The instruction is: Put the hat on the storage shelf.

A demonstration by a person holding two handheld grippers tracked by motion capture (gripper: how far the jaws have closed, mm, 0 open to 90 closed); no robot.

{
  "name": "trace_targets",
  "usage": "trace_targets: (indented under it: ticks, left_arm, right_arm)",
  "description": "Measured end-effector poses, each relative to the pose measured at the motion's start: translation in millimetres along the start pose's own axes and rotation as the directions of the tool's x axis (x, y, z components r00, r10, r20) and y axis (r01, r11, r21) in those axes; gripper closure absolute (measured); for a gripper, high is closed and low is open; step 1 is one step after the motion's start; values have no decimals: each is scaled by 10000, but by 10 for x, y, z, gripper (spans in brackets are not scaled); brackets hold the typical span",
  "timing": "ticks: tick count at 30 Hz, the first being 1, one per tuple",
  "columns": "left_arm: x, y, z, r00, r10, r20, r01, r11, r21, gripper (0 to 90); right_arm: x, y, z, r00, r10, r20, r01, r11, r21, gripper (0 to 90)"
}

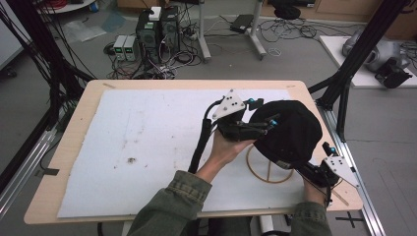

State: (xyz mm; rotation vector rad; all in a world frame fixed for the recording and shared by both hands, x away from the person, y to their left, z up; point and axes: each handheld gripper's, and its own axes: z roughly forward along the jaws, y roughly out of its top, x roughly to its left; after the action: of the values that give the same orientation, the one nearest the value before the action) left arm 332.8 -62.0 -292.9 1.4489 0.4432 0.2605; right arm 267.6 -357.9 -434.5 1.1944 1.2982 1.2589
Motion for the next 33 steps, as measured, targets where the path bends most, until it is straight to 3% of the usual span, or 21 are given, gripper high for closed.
trace_targets:
  ticks: [6,13,21,33]
  left_arm:
    - [75,72,-182,9981,412,-467,-409,9991,63,234]
    - [200,119,-484,9895,752,-1237,-754,9971,33,207]
    - [419,49,-835,9780,400,-2049,-401,9992,35,184]
    - [565,-48,-1267,9576,456,-2844,-538,9983,-213,180]
  right_arm:
    - [33,5,-5,10000,10,-4,-10,10000,21,55]
    - [47,9,-17,10000,-7,-19,7,10000,1,55]
    - [56,18,-44,9999,96,108,-95,10000,-12,55]
    - [88,20,-51,9999,74,117,-74,10000,-10,55]
